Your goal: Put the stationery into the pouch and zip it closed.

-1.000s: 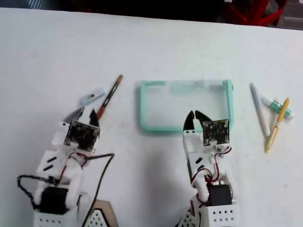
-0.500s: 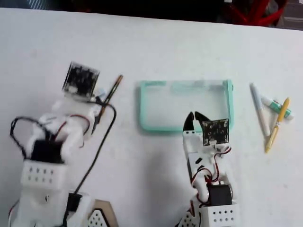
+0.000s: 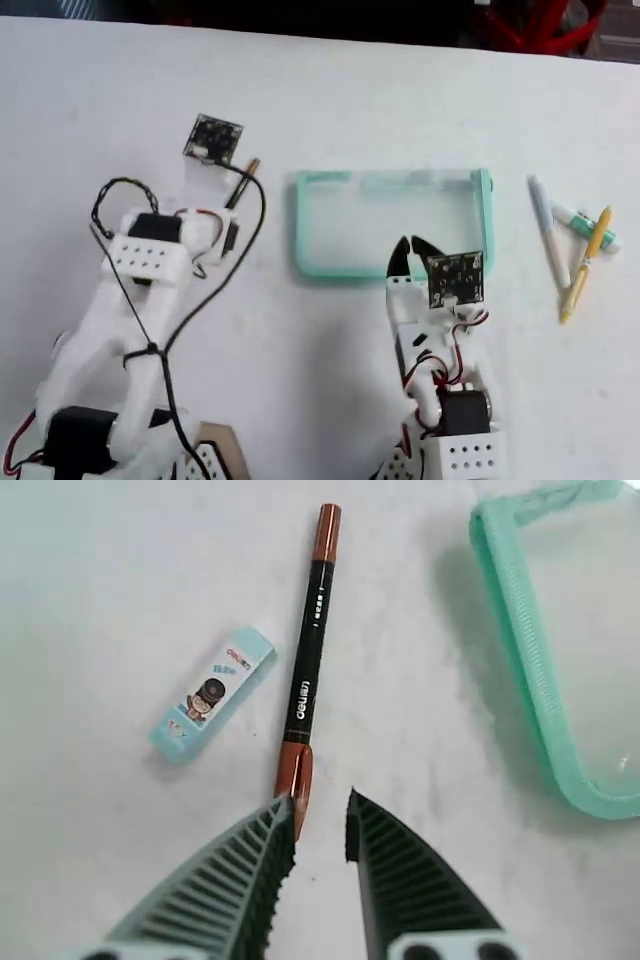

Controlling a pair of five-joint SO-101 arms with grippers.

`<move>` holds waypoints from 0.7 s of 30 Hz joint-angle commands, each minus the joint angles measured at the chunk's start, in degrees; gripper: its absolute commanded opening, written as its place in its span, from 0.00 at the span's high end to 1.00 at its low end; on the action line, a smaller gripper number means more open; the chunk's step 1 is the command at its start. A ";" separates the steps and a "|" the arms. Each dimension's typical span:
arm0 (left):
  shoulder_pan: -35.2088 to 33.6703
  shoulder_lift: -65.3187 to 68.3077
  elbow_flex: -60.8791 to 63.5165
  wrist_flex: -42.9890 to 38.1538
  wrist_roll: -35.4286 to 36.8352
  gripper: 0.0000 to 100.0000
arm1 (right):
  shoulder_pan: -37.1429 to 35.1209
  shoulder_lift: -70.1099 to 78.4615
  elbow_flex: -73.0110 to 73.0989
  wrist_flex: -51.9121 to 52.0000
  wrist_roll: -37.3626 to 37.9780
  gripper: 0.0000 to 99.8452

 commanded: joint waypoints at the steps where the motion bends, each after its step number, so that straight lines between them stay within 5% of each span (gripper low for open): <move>1: 0.75 -4.09 1.85 -4.22 0.53 0.89 | -0.13 -0.40 0.44 -0.31 0.00 0.95; 4: 0.31 -7.78 9.05 -13.10 0.53 0.89 | 0.48 -0.40 0.44 -0.31 0.62 0.95; 9: 0.75 -14.64 20.48 -26.02 0.53 0.89 | 1.71 -0.40 0.44 0.13 15.82 0.87; 21: 4.00 -18.24 21.54 -22.59 0.09 0.89 | 1.54 7.08 -22.95 10.68 15.03 0.91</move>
